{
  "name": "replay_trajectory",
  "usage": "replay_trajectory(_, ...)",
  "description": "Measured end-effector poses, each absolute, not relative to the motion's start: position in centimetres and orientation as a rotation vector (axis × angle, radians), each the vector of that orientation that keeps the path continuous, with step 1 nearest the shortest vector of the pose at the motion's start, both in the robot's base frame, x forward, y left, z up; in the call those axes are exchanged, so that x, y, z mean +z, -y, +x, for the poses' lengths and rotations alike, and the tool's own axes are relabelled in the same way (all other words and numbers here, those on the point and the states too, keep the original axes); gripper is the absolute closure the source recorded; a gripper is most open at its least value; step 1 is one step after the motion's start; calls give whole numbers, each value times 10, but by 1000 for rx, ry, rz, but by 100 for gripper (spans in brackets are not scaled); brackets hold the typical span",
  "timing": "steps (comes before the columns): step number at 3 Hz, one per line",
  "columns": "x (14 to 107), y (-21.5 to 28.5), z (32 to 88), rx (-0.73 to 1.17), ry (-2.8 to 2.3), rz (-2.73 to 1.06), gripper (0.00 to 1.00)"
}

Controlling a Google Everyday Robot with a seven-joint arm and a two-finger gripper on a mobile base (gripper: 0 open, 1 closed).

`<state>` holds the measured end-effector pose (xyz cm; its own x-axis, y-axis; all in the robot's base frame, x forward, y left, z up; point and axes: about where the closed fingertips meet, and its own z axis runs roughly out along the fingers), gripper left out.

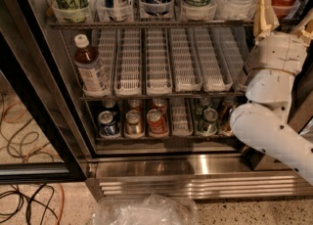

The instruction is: Pick coke can from top shelf of fridge

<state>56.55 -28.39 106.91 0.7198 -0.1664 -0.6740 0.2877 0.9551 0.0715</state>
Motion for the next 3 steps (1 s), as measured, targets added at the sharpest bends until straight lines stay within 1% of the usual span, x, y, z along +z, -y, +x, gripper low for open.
replay_trajectory(1,1073,290,568,-267,-714,183,29)
replay_trajectory(3,1078,277,568,-219,-697,127,29)
